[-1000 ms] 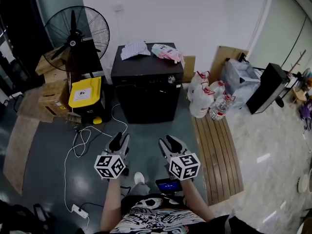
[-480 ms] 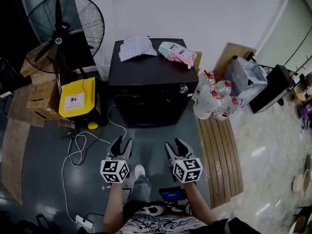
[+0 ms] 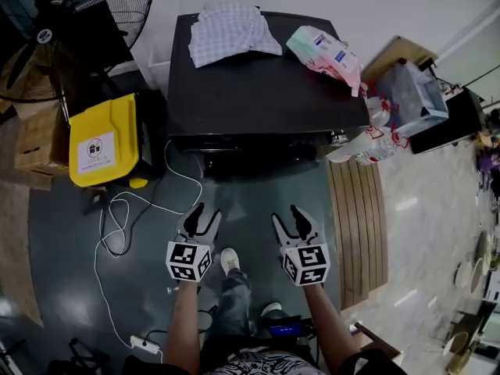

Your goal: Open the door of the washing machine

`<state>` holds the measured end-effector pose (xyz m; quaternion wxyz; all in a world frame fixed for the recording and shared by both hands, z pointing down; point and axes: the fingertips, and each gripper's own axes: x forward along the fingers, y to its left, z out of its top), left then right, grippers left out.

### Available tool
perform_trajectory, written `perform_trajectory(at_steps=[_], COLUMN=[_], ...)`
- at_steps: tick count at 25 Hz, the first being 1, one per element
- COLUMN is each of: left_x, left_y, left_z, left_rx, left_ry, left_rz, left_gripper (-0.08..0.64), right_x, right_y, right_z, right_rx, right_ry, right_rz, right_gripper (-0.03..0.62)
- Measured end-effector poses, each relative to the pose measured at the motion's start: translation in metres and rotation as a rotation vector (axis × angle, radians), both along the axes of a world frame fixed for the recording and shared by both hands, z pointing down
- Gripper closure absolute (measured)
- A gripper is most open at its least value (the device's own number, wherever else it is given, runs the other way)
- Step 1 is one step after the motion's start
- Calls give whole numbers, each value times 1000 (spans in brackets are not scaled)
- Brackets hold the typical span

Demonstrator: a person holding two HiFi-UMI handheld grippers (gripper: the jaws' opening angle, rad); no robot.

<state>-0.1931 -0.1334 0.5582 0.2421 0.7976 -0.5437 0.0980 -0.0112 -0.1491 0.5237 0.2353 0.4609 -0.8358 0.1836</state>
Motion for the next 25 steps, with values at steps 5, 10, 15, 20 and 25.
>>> perform_trajectory(at_steps=[5, 10, 15, 20, 25], left_x=[-7, -13, -5, 5, 29], left_y=[-36, -68, -98, -120, -125], left_z=[53, 96, 126, 152, 166], left_rx=[-27, -48, -54, -81, -91], left_ry=[-33, -53, -96, -187, -331], left_rz=[65, 101, 182, 296, 458], left_gripper=[364, 364, 350, 284, 283], right_x=[-14, -26, -34, -34, -26], right_y=[-14, -19, -25, -36, -36], right_z=[38, 70, 87, 94, 103], right_rx=[-45, -91, -73, -67, -111], right_ry=[24, 18, 101, 121, 85], right_rz=[-21, -22, -93, -124, -104], right_gripper=[380, 380, 380, 380, 402])
